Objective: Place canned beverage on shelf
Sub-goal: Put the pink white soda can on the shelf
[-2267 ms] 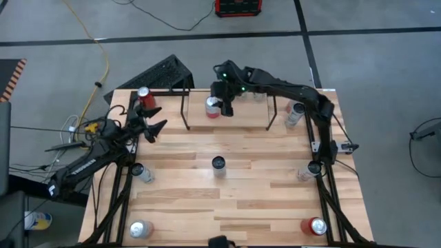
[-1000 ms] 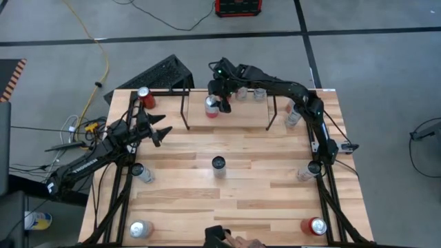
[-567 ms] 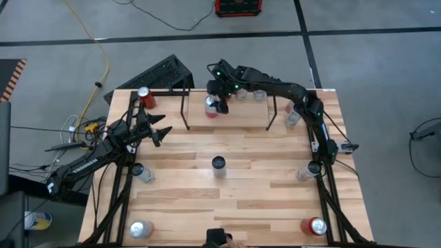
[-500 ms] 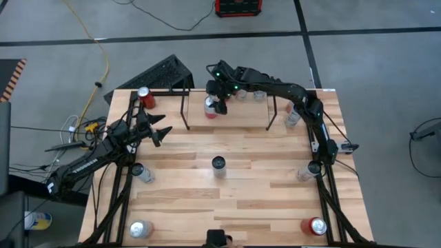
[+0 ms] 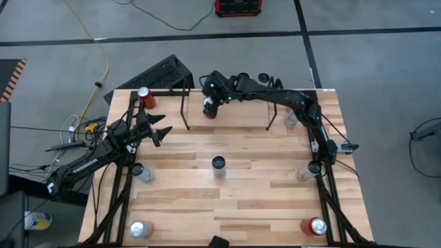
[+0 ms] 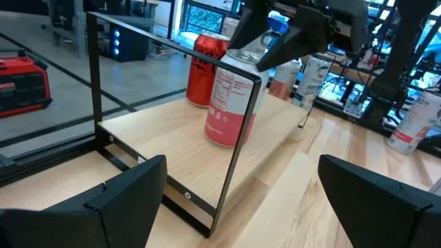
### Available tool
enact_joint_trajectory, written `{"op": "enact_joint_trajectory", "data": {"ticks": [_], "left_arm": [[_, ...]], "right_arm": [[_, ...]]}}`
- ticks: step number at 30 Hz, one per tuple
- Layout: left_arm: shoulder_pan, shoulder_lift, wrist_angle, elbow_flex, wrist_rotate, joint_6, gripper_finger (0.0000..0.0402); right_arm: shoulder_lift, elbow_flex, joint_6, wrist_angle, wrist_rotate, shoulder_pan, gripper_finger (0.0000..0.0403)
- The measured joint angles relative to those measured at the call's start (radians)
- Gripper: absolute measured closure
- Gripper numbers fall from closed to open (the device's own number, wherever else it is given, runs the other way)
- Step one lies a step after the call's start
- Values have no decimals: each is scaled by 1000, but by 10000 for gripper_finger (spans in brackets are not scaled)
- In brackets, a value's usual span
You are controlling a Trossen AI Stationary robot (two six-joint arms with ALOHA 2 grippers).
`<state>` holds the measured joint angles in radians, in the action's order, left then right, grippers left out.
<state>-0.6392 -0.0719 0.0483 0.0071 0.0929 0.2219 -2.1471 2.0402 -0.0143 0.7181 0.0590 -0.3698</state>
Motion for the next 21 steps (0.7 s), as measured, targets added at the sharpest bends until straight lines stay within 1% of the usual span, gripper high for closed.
{"op": "enact_joint_trajectory", "data": {"ticks": [3,7,11,13,15,16,21], "left_arm": [[0,0,0,0,0,1,38],[0,0,0,0,0,0,38],[0,0,0,0,0,1,38],[0,0,0,0,0,0,38],[0,0,0,0,0,1,38],[0,0,0,0,0,1,38],[0,0,0,0,-1,1,38]], "right_arm": [[-1,0,-79,-28,6,10,97],[-1,0,-132,-64,6,10,97],[-1,0,-137,-108,11,10,97],[2,0,-113,-124,26,10,97],[18,-1,-58,-116,22,9,97],[26,-1,-2,-116,15,9,97],[57,3,356,-28,-101,7,97]]}}
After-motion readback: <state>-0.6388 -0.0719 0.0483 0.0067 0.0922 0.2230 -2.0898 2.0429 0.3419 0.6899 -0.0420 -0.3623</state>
